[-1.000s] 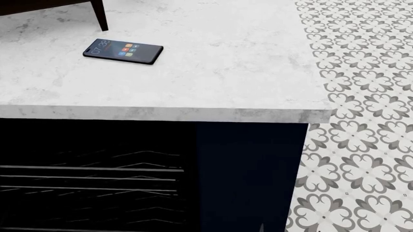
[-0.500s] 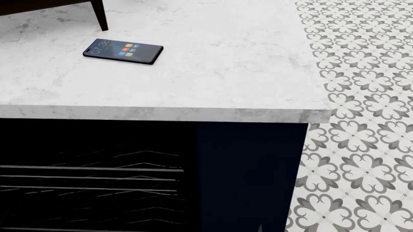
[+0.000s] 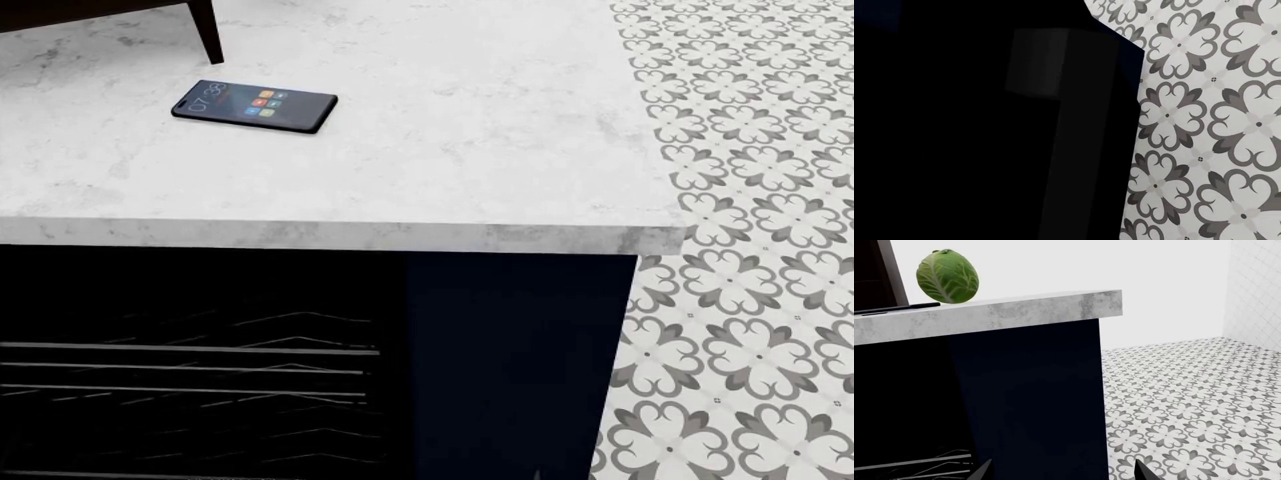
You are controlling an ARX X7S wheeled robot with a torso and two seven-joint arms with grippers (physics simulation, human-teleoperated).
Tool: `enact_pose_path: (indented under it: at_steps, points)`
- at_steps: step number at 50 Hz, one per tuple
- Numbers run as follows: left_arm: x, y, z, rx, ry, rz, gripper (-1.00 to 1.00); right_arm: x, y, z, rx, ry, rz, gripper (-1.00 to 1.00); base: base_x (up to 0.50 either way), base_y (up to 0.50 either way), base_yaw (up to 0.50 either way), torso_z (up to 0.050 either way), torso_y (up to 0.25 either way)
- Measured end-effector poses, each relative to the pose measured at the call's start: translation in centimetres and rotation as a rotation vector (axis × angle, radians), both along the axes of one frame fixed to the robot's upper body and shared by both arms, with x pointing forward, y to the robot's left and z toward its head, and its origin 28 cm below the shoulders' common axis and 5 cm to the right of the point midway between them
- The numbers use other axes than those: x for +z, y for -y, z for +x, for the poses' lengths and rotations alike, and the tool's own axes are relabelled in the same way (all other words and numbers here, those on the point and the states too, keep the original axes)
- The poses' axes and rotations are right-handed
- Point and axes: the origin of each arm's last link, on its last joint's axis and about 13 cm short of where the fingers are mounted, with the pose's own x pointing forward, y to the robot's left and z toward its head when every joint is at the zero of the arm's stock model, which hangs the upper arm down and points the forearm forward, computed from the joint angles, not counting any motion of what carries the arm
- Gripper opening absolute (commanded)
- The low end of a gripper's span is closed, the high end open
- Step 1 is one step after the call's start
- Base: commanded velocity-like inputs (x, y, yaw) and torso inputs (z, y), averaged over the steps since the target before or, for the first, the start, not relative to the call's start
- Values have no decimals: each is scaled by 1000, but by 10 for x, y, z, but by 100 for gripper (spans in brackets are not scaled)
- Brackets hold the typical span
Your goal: Open the dishwasher door
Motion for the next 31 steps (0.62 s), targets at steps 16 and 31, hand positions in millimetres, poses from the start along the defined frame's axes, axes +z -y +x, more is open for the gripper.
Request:
enact_pose_path:
  at_steps: [16,31]
  points:
    - [-6,5,-28,46,-74,-55,-100,-1,-1,0,1,-2,-1,100,2,-2,-4,-2,-4]
    - [-8,9,-45,87,-146,-93,-100,-2,-1,-1,1,-3,0,100,2,-2,-3,-1,-4]
